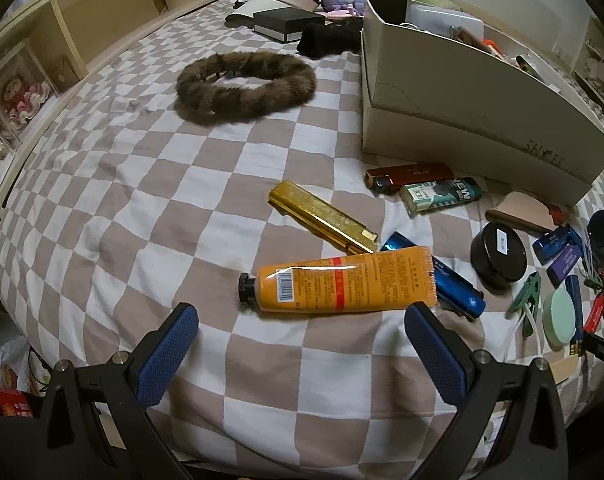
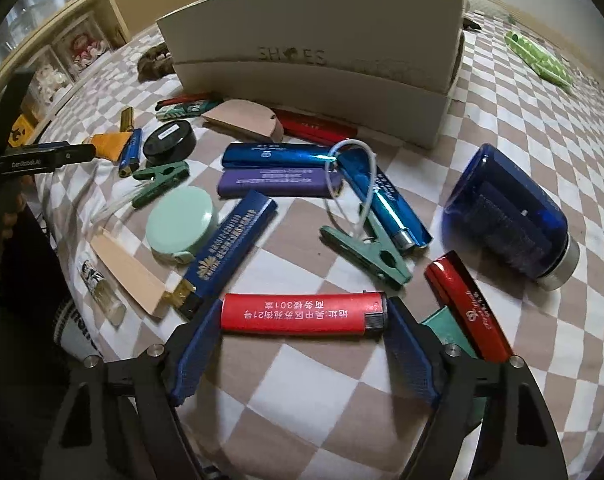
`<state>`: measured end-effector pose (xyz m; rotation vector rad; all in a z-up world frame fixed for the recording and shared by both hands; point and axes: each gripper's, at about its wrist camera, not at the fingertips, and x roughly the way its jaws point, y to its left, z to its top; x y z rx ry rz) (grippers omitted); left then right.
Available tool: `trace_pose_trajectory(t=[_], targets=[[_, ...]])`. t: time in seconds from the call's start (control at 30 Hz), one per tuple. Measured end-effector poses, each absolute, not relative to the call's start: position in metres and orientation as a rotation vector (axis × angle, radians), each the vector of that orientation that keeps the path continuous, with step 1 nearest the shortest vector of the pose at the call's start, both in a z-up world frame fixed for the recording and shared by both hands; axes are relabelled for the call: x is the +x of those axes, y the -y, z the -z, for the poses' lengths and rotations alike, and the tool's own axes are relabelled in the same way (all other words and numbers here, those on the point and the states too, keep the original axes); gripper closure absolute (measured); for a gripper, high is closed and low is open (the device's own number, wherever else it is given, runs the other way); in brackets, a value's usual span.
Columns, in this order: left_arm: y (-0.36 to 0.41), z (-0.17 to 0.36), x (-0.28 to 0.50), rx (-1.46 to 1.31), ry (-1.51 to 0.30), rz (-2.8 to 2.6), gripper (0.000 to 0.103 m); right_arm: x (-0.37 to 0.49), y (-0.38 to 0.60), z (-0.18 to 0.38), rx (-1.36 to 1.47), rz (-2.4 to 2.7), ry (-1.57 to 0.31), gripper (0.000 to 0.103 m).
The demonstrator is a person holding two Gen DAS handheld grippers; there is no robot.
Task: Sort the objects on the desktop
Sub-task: 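Move left tool toward orange tube while right tool moves toward red lighter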
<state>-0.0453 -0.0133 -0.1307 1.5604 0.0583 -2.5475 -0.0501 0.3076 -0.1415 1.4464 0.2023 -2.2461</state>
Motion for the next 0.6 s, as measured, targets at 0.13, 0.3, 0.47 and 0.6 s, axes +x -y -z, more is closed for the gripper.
trace_pose_trajectory(t=[0.13,0.3,0.47,0.6], targets=[[0.012,0.131,-0.045,1.558,-0.058,2.537,0.0,-0.049,-0.307,0.143,1.445,2.256,-0.228,0.022],[0.012,0.137,-0.049,1.575,-0.027,2.516,0.0,-0.048,-0.307,0.144,1.454,2.303,-0.182,0.022],[0.007,0.14,-0.053,1.581,-0.012,2.52,0.0,-0.048,-0.306,0.145,1.462,2.336,-0.152,0.022],[-0.004,0.142,-0.057,1.597,-0.005,2.543,0.0,-0.048,-0.305,0.146,1.465,2.35,-0.142,0.022]])
